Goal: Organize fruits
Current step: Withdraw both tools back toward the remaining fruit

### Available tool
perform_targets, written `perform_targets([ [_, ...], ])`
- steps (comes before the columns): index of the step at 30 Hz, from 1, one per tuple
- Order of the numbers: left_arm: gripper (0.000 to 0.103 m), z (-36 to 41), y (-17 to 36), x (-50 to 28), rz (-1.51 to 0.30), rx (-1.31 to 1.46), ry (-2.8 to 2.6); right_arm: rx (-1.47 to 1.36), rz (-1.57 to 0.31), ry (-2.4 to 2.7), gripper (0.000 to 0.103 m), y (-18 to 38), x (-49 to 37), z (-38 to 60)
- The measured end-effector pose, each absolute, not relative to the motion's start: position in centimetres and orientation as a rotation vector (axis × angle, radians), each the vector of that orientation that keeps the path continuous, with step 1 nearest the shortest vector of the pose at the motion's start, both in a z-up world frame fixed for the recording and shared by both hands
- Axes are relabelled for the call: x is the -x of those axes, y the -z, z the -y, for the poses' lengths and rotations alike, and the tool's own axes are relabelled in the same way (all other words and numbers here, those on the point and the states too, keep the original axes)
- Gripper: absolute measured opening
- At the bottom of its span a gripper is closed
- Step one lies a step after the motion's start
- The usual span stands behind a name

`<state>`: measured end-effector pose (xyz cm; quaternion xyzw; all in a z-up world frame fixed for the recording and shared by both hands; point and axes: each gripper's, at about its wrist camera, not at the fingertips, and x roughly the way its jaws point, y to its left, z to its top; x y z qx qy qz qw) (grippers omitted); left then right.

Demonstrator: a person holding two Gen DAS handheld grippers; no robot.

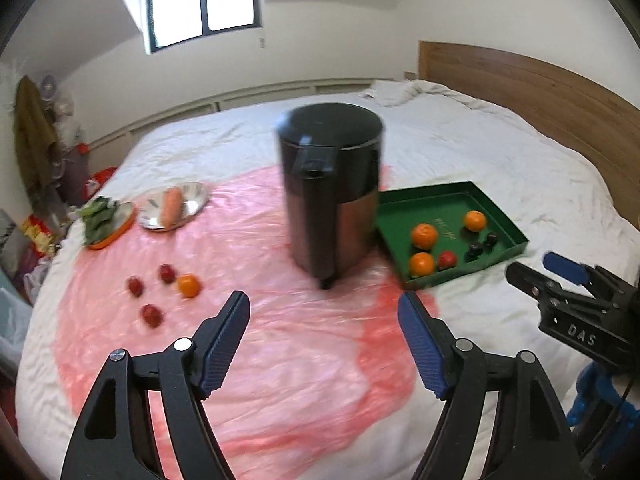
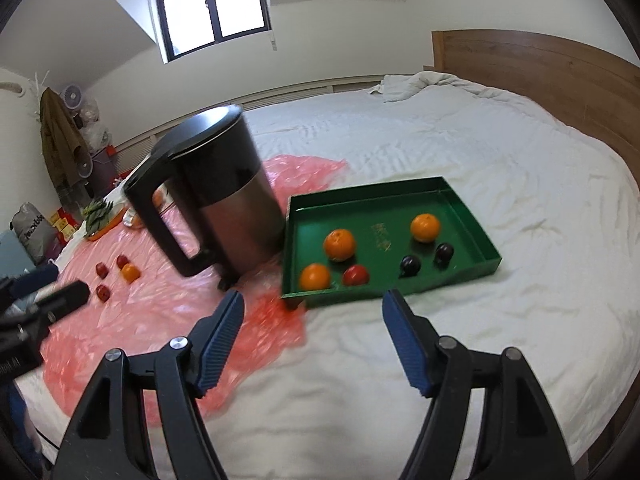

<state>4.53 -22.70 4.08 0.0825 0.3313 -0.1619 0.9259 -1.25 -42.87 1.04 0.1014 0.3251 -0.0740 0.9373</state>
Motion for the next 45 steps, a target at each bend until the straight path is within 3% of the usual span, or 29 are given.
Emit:
perform_targets([
  [23, 0.083, 9.0, -1.2, 2.3, -0.594, -0.159, 0.161, -0.096, -0.658, -0.005, 0.103, -2.7, 5.2, 29.0],
  [26, 0.089, 7.3, -0.4, 2.3, -0.595, -0.146, 0.128, -0.085, -0.656, -0.023, 0.103, -2.7, 5.0, 27.7],
  [45, 0.098, -1.6, 2.8, -0.5, -0.65, -0.075, -0.014, -0.039, -0.695, -0.15, 0.103, 0.2, 1.8, 22.6],
])
